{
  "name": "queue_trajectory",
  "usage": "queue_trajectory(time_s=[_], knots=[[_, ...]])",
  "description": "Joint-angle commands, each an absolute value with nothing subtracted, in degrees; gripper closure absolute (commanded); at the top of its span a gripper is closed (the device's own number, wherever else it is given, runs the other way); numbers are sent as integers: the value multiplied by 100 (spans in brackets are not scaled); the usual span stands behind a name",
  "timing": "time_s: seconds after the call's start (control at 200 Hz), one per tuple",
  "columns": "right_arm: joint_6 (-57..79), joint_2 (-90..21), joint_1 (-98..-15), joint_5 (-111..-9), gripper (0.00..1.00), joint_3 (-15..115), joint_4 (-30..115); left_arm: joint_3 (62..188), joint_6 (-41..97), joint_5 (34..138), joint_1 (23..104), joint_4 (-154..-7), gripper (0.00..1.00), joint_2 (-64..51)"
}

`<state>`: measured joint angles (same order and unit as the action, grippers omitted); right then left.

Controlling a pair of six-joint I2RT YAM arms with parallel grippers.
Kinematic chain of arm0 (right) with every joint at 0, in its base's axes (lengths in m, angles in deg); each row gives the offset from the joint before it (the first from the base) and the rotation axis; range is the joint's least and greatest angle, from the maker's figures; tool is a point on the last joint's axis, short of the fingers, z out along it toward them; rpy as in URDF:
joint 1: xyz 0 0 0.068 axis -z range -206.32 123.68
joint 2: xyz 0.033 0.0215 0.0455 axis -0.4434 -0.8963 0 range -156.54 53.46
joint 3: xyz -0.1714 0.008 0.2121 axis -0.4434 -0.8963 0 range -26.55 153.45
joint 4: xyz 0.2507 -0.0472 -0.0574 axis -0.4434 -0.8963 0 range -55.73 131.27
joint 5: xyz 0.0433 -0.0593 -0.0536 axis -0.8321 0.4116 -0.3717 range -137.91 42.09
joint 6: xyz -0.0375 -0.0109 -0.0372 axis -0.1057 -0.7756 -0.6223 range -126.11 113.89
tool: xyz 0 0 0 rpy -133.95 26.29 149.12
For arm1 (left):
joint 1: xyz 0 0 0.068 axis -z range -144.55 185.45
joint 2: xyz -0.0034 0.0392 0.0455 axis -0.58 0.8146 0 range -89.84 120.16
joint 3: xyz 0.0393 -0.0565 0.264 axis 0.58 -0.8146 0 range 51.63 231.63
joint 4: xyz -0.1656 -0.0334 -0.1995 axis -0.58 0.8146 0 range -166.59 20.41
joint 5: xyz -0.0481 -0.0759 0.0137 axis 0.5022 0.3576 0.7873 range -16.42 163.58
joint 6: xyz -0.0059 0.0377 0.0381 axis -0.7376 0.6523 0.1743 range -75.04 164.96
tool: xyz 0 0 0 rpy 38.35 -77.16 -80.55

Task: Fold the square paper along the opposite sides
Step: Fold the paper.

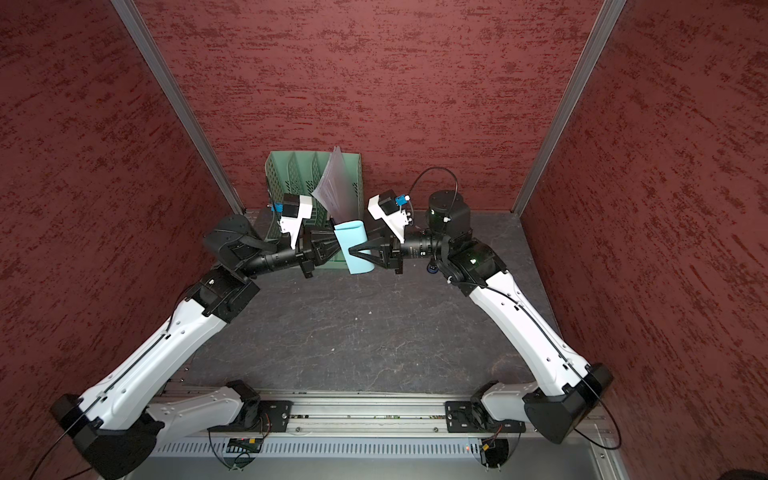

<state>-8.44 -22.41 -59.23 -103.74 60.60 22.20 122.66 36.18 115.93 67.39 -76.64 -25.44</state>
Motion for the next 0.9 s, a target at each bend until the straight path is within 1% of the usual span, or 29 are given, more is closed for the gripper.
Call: queue_trajectory(time_s=[0.0,0.536,0.731,0.897], knots=[[-840,-2214,-5997,-10452,71,6108,2646,12189,3572,11673,6806,-7438,100,-2489],[-822,-2173,-5990,-10404,68,6110,2738,12141,3573,11651,6799,-7438,100,-2489],[-832,-2177,-5995,-10399,68,6134,2756,12126,3573,11654,6802,-7436,100,-2489],[-816,-2193,-5993,-10390,71,6141,2765,12124,3582,11655,6803,-7439,100,-2489]])
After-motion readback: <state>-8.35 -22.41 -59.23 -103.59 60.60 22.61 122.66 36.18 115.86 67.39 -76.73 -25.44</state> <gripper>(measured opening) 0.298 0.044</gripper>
